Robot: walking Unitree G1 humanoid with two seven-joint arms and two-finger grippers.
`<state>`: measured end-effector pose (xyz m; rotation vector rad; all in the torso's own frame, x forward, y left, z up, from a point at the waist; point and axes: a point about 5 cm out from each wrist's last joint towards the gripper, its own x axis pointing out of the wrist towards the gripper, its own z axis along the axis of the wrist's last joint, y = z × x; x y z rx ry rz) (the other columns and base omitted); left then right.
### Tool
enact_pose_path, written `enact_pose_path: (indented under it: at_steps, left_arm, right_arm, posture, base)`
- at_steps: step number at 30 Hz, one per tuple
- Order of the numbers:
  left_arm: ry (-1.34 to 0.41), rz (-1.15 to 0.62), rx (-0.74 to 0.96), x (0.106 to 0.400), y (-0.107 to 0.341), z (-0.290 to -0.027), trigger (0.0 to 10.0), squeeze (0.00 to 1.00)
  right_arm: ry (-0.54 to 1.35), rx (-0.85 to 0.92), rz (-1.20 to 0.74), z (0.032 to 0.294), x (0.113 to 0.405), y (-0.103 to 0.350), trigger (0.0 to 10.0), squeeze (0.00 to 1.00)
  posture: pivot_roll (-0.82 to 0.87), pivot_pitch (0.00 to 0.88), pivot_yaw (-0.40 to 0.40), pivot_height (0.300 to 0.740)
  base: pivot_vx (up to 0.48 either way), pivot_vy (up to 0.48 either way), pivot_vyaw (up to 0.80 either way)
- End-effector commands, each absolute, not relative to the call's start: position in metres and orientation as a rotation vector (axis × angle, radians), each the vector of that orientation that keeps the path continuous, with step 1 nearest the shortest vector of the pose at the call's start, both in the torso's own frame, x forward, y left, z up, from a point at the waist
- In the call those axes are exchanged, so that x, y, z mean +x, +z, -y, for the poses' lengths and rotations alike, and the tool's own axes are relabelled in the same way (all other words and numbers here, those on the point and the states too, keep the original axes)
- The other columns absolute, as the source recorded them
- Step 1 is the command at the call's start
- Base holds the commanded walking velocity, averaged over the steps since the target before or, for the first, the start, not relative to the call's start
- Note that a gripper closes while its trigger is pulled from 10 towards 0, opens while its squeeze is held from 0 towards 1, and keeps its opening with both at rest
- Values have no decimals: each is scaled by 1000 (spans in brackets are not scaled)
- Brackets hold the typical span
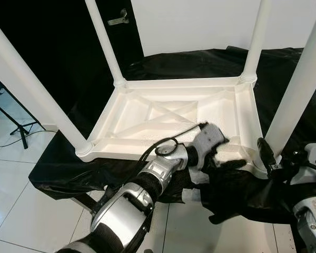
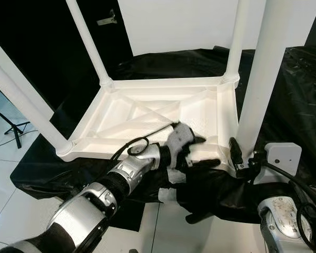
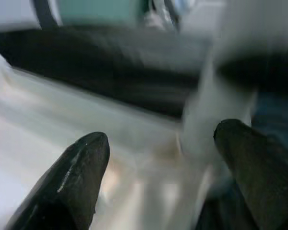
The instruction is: Building children table
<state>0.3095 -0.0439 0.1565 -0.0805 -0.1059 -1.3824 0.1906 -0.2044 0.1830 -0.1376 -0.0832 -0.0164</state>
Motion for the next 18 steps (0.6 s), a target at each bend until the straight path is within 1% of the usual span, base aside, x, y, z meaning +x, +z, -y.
enact_pose_path:
  at_steps: [1,4,7,11,18]
  left_arm:
    - [-1654,153,-113,299,162,35,10000,0]
    - [-1646,247,-193,306,180,27,10000,0]
    - [-1645,267,-219,307,185,25,10000,0]
    - [-1657,392,-342,307,212,24,10000,0]
    - [-1679,429,-401,301,224,24,10000,0]
  right_arm:
    - [-1,-99,-2,202,193,169,10000,0]
    - [-8,-110,-2,203,198,174,10000,0]
    - [-12,-118,-7,204,200,175,10000,0]
    - [1,-176,-37,204,209,181,10000,0]
    - [-4,-200,-55,204,213,183,10000,0]
  posture:
    - [-84,0,121,740]
    - [-85,0,119,740]
    - [-85,0,119,740]
    - [-85,0,118,740]
    - [-87,0,116,740]
  base:
    - [0,0,0]
    - [0,0,0]
    - [0,0,0]
    - [0,0,0]
    - [0,0,0]
